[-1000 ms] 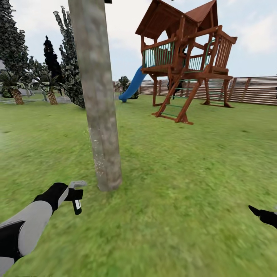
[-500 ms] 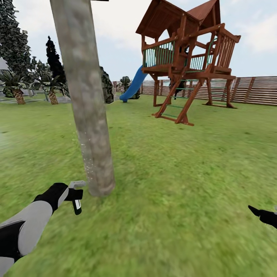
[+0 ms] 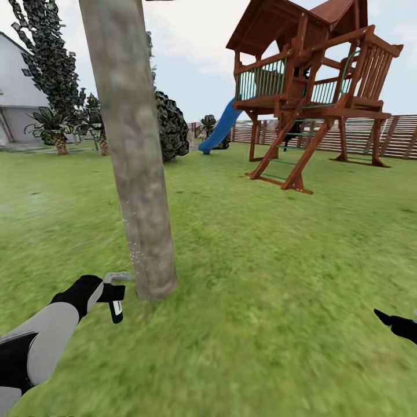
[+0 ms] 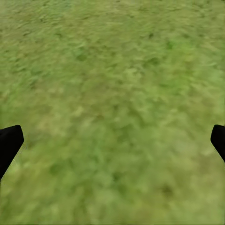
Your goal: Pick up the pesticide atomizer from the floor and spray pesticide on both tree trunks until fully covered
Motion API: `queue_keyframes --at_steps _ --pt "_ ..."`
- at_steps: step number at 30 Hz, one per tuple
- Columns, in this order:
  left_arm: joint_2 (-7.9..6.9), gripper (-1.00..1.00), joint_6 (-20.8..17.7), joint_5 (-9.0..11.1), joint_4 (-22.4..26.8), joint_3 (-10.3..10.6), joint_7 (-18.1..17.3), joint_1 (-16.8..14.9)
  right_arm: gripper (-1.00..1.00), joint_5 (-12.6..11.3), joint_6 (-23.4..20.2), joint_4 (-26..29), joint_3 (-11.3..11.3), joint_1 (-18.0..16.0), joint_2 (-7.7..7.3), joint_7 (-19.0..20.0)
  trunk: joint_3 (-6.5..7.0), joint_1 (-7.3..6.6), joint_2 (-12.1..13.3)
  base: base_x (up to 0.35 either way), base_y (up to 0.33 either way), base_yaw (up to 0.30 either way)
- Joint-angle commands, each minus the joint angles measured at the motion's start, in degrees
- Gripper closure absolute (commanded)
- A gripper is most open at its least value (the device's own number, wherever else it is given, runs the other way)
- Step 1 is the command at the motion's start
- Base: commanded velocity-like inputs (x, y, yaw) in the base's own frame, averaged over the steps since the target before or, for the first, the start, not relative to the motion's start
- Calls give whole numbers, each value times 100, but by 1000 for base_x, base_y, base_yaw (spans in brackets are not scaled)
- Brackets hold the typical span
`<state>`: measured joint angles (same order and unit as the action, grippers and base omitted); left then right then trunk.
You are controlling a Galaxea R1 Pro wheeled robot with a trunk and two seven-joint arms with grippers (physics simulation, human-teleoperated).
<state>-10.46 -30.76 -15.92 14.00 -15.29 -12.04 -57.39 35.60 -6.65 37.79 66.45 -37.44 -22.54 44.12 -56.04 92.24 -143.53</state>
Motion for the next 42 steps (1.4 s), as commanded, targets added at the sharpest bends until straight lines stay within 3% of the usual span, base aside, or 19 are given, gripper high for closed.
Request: queue_keyframes --at_steps 1,11,39,42 --pt "3 100 -3 1 2 0 0 0 -100 0 -1 0 0 0 2 0 0 0 0 85 -269 252" --pt "42 100 -9 10 6 0 0 0 -100 0 -2 0 -8 0 0 0 0 0 0 8 -178 252" --pt "46 100 -9 10 38 -16 -3 0 -100 0 -3 0 -9 0 0 -6 -45 0 0 15 -312 200" --pt "155 100 -26 0 41 -8 1 0 -100 0 -3 0 -9 0 1 -8 -48 0 0 104 -320 68"
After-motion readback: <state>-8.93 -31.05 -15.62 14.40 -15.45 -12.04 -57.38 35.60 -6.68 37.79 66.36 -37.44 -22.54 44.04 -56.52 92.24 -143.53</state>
